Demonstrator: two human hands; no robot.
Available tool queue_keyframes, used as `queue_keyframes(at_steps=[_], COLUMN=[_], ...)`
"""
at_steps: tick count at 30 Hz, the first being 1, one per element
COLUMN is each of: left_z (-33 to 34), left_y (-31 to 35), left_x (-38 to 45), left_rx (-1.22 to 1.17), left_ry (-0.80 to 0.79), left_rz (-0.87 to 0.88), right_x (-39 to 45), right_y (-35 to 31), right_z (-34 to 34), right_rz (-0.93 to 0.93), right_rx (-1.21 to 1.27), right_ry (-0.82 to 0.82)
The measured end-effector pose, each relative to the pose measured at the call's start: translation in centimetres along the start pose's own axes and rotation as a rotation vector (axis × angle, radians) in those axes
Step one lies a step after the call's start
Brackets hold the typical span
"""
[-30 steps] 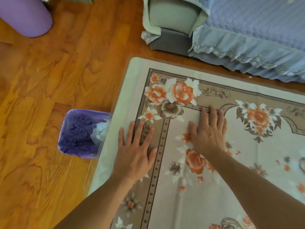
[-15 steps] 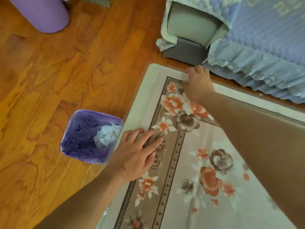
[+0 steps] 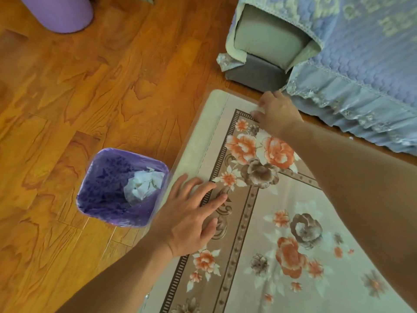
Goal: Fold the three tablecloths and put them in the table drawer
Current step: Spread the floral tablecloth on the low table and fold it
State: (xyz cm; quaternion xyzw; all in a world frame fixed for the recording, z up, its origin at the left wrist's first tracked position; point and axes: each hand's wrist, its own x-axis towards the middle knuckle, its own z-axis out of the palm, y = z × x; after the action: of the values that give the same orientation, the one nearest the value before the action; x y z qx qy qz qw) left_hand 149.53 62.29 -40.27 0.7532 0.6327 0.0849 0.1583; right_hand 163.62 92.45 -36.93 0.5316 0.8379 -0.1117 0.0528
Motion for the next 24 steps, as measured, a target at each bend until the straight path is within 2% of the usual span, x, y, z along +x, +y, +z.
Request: queue_keyframes(at_steps=[6,13,24], left_z=[0.2,0.1,0.4], left_y=[0.0,0.0,-0.4], left_x=[0.1,0.1,0.2], left_rx=[0.005,0.019,0.032], left_ry=[0.015,-0.01,-0.046], left_rz=[0.005,-0.001,0.003], right_x=[0.3,0.9,1.3], right_y=[-0.3,1.4,0.9], right_z=[-0.5,-1.2,-0.5], right_rz=[0.073,0.144,0.177], right_rx=[0.085,0.379,0.306], right_ry=[-0.029,-0.109,-0.082])
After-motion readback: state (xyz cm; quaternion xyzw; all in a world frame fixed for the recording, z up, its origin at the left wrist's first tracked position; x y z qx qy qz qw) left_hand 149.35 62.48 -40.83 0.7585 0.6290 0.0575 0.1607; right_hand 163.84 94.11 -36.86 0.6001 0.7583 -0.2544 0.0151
